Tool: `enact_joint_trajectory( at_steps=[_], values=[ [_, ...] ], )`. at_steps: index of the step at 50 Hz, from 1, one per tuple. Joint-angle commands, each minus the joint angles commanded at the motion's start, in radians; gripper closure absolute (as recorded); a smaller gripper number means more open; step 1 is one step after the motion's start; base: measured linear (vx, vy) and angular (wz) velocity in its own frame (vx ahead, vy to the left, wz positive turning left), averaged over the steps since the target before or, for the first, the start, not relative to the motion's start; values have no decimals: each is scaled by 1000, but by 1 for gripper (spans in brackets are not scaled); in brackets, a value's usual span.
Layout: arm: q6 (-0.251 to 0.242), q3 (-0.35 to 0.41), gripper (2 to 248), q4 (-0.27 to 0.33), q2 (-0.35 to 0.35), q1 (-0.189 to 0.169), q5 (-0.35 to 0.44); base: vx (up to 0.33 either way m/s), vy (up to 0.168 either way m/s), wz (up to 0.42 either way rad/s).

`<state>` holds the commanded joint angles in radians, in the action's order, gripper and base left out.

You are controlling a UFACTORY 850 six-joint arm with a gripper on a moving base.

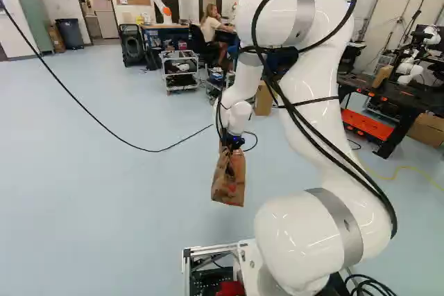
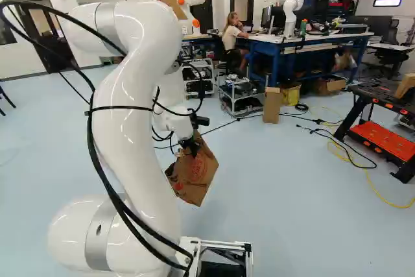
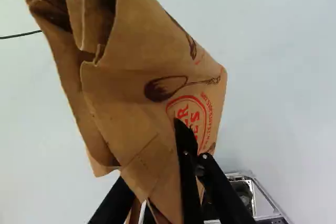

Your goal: Pick up the grocery bag from the ground

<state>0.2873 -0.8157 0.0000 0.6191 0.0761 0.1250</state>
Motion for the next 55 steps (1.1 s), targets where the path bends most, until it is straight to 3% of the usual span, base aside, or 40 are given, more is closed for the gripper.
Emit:
enact_joint_trajectory(
  at_steps=[28, 55],
  values=[
    [-33, 84, 220, 0, -104, -9, 86, 0, 0, 0],
    [-91, 232, 220, 0, -286, -24, 238, 0, 0, 0]
  ],
)
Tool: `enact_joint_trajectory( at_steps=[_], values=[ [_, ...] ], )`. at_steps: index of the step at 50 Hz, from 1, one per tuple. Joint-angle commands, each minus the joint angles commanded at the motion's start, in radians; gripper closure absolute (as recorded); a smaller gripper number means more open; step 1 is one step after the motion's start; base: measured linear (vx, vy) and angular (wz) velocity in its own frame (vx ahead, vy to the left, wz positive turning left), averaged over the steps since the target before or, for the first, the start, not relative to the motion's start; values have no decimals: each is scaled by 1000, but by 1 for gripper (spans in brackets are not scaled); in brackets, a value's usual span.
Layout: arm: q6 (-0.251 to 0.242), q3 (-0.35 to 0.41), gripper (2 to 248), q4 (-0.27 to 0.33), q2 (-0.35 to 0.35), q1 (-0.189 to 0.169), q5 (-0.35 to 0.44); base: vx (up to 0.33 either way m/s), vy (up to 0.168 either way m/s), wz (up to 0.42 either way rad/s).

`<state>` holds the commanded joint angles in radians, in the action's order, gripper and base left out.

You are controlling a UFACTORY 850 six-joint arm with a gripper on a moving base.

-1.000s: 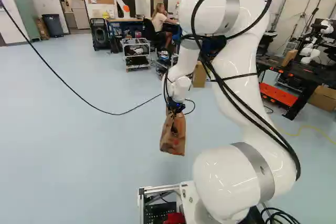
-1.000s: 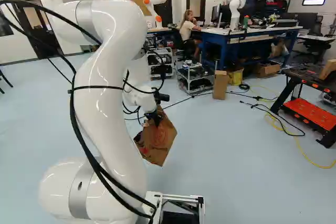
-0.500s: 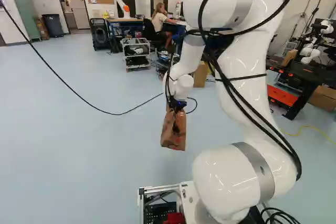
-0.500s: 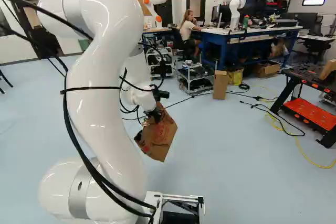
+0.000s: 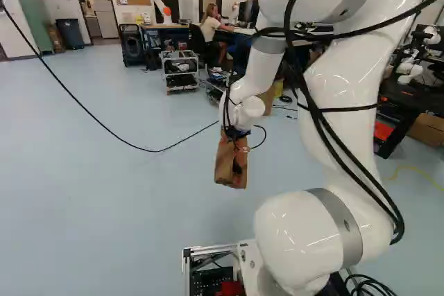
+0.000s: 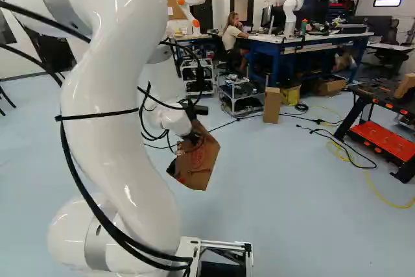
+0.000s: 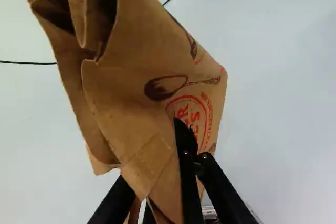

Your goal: Pick up the grocery bag from the ground

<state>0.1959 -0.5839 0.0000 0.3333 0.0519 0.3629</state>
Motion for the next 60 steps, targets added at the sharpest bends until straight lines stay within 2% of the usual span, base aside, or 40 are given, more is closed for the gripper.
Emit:
enact_joint_trajectory(
  at_steps=[38, 60],
  values=[
    [-111, 281, 220, 0, -347, -29, 289, 0, 0, 0],
    [-156, 397, 220, 0, -489, -41, 407, 0, 0, 0]
  ],
)
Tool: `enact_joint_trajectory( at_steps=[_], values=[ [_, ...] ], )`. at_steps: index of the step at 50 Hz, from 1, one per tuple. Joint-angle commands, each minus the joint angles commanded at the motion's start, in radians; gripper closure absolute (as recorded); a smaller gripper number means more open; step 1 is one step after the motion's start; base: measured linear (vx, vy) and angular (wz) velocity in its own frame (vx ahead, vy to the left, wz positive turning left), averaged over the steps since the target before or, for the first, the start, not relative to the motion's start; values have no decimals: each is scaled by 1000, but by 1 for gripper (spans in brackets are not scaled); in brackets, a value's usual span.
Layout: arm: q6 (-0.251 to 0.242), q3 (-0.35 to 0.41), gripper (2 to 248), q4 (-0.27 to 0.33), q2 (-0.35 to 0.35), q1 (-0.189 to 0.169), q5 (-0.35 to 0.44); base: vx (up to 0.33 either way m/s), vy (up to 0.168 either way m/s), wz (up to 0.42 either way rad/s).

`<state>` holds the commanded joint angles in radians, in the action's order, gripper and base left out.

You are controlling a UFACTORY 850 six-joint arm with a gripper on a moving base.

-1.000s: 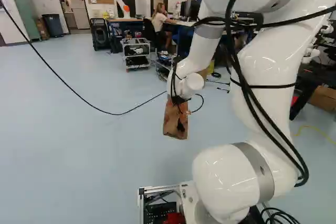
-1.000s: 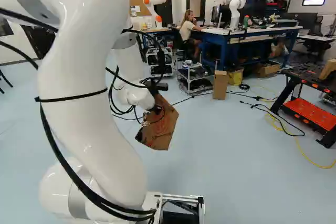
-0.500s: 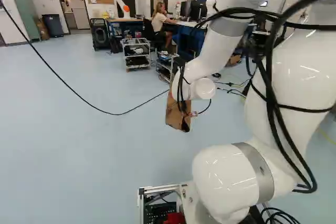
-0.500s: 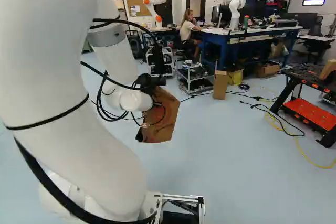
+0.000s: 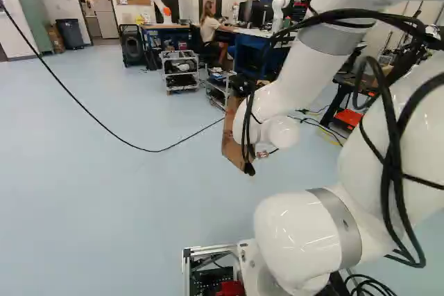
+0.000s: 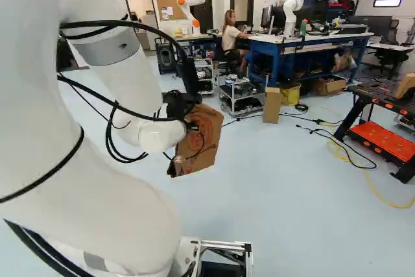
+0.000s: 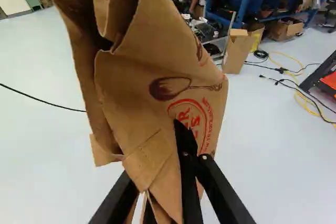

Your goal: Pick up the grocery bag from the ground

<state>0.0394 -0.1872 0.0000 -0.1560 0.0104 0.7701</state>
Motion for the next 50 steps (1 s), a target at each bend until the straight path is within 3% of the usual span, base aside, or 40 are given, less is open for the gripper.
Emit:
enact_joint_trajectory(
  at_steps=[26, 50],
  values=[
    [-32, 80, 220, 0, -99, -8, 82, 0, 0, 0],
    [-39, 100, 220, 0, -123, -10, 103, 0, 0, 0]
  ],
)
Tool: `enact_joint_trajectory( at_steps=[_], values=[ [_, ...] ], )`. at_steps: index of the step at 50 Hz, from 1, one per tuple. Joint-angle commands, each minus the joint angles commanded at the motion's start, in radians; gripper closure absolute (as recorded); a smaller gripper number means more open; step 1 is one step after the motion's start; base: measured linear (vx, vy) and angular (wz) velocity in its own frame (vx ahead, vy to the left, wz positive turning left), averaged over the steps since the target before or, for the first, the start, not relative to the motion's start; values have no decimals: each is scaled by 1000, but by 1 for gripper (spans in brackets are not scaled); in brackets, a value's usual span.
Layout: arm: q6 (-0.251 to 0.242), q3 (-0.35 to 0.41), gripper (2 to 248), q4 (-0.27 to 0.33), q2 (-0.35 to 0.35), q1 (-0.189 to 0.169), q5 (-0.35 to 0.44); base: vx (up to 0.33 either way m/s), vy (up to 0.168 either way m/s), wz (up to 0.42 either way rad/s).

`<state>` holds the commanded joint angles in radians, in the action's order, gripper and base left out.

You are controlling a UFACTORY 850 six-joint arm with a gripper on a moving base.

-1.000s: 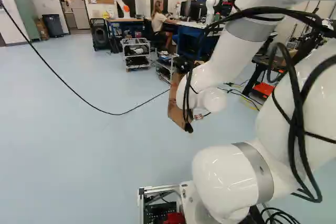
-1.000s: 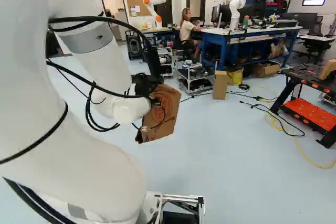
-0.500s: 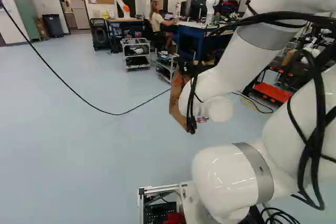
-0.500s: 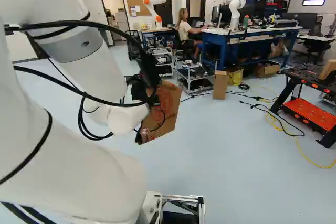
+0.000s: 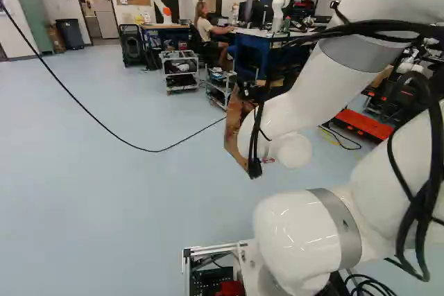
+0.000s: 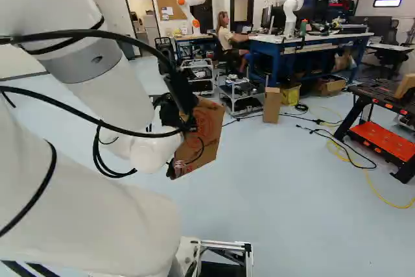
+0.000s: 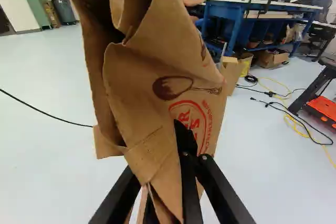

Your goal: Pick up the grocery bag from the ground

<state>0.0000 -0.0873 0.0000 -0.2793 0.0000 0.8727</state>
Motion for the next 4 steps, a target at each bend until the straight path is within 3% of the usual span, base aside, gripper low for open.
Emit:
enact_joint_trajectory(
  at_steps=[4],
  values=[
    [0, 0, 220, 0, 0, 0, 0, 0, 0, 0]
  ],
)
